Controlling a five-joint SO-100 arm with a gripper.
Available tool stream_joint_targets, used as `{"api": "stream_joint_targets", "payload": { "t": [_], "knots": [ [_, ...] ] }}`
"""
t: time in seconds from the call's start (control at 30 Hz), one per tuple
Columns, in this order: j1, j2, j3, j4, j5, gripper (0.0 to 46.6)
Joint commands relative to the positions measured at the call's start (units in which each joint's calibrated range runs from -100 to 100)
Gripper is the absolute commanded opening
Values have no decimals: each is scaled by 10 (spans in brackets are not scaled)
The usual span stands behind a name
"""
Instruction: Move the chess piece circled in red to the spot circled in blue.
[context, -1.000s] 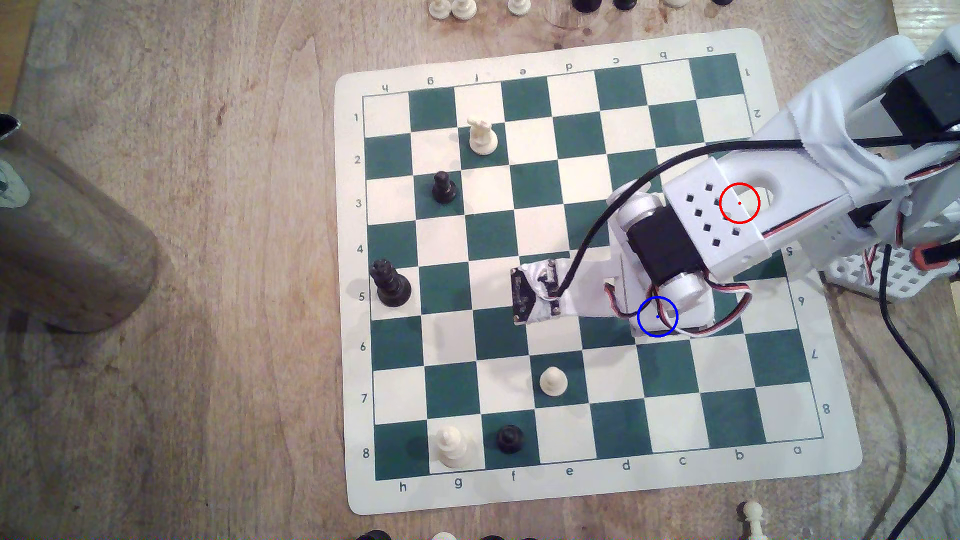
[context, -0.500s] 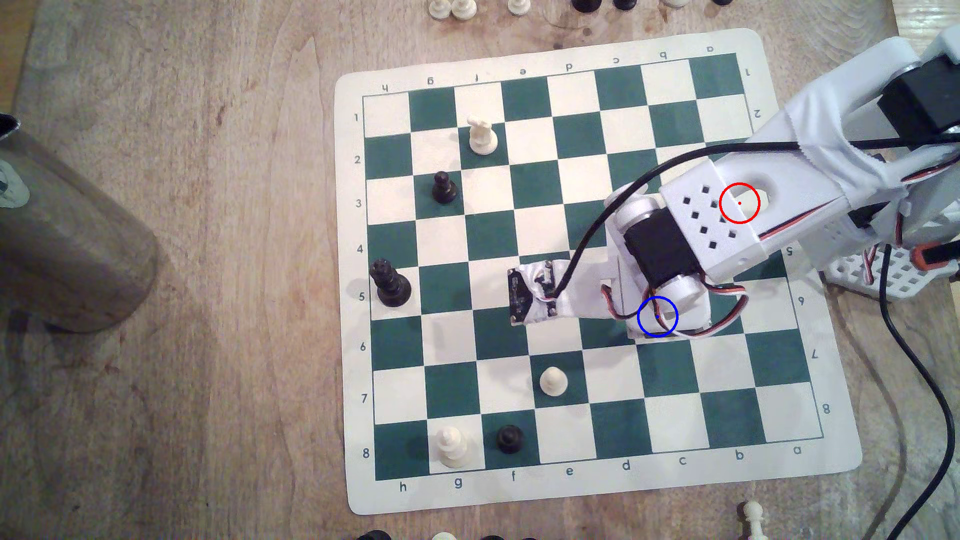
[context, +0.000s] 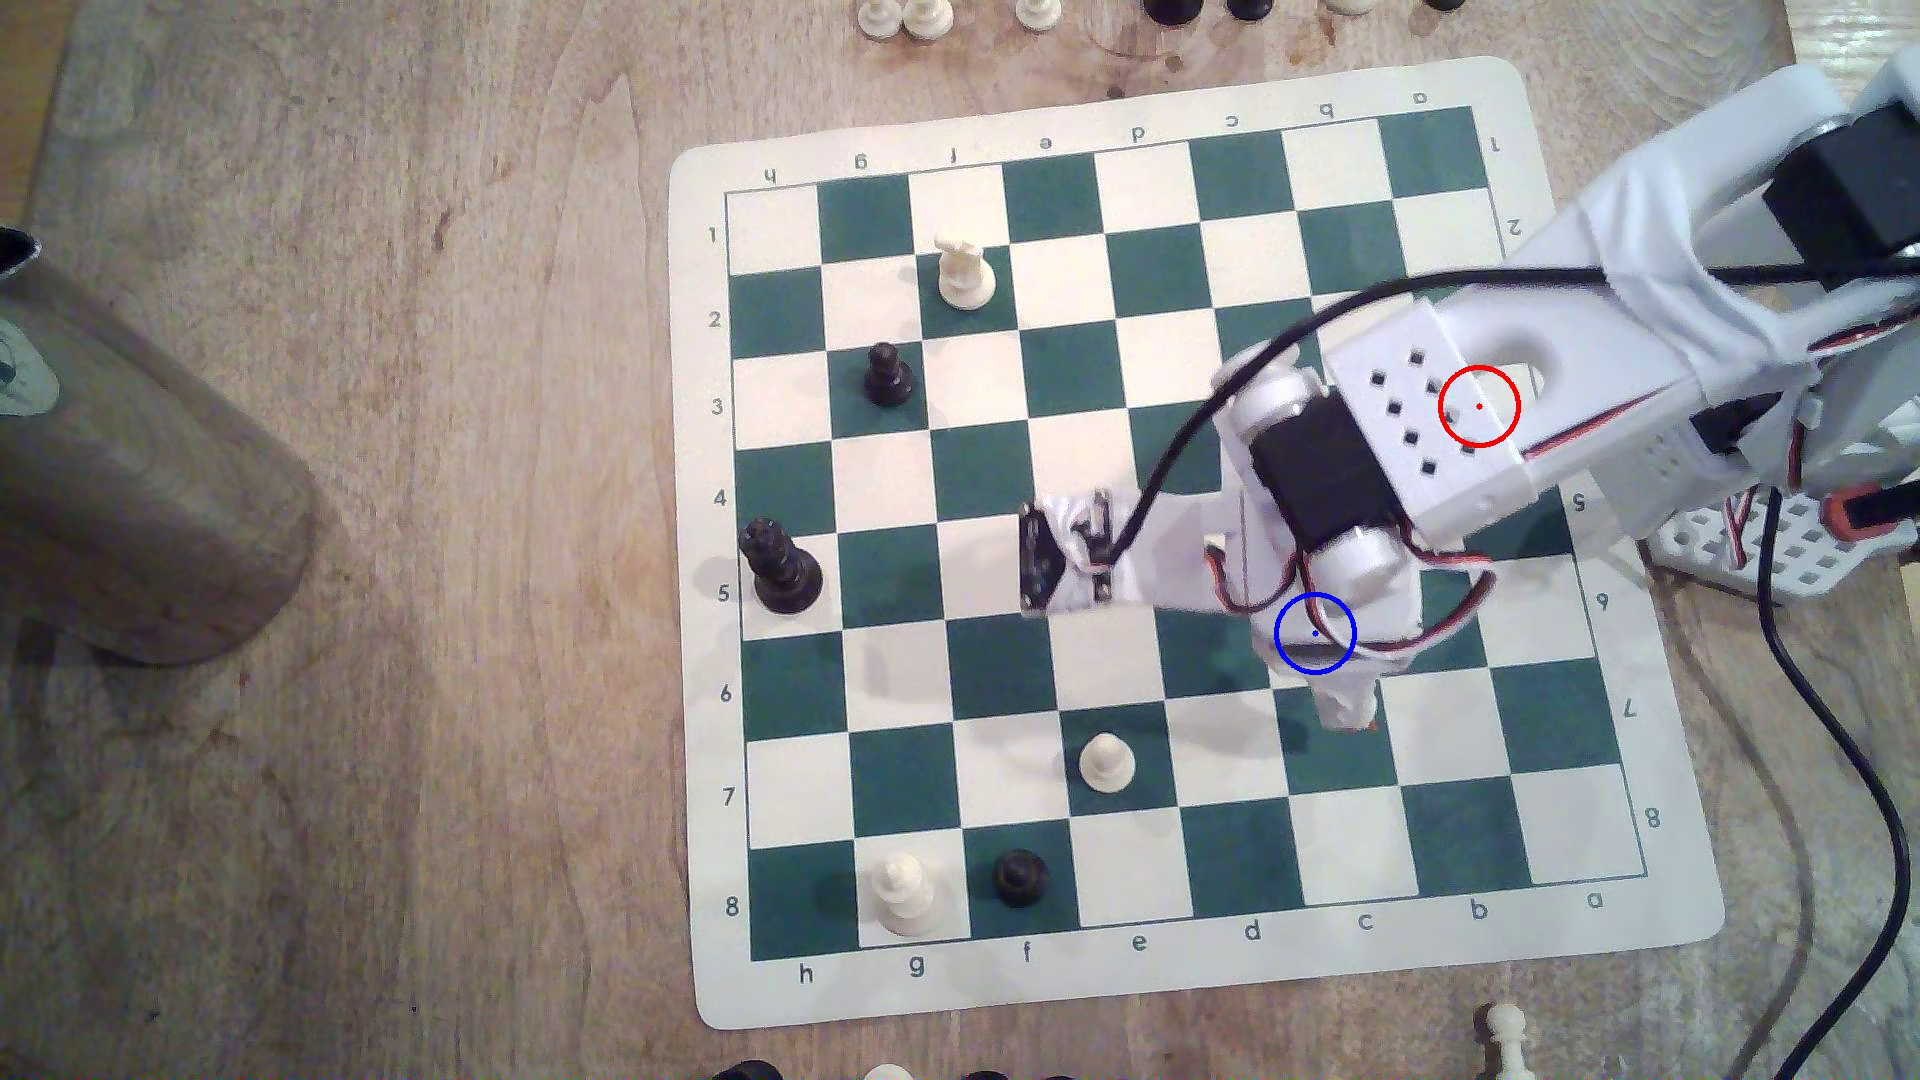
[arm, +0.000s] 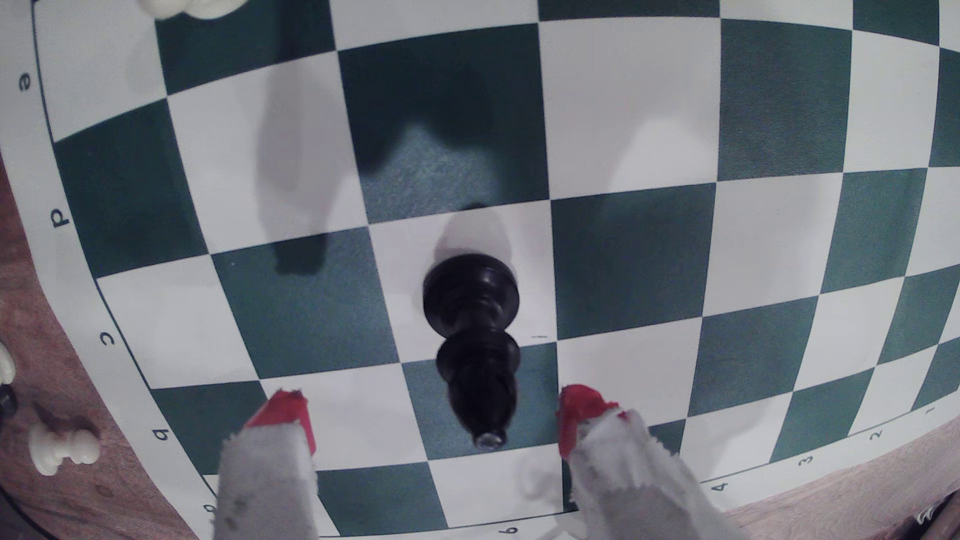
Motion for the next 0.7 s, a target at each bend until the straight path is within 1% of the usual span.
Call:
{"api": "stream_joint_targets", "payload": {
  "t": [0.0, 0.3, 0.33, 0.43, 0.47, 0.5, 0.6, 0.63, 0.67],
  "knots": [
    [3, -58, 1, 9, 1, 261],
    [20, -160, 28, 61, 1, 250],
    [30, -190, 37, 77, 3, 239],
    [62, -264, 69, 92, 14, 236],
    [90, -307, 87, 99, 23, 235],
    [106, -333, 98, 100, 28, 235],
    [150, -417, 142, 86, 36, 242],
    [166, -471, 177, 68, 42, 246],
    [171, -495, 196, 53, 45, 239]
  ]
}}
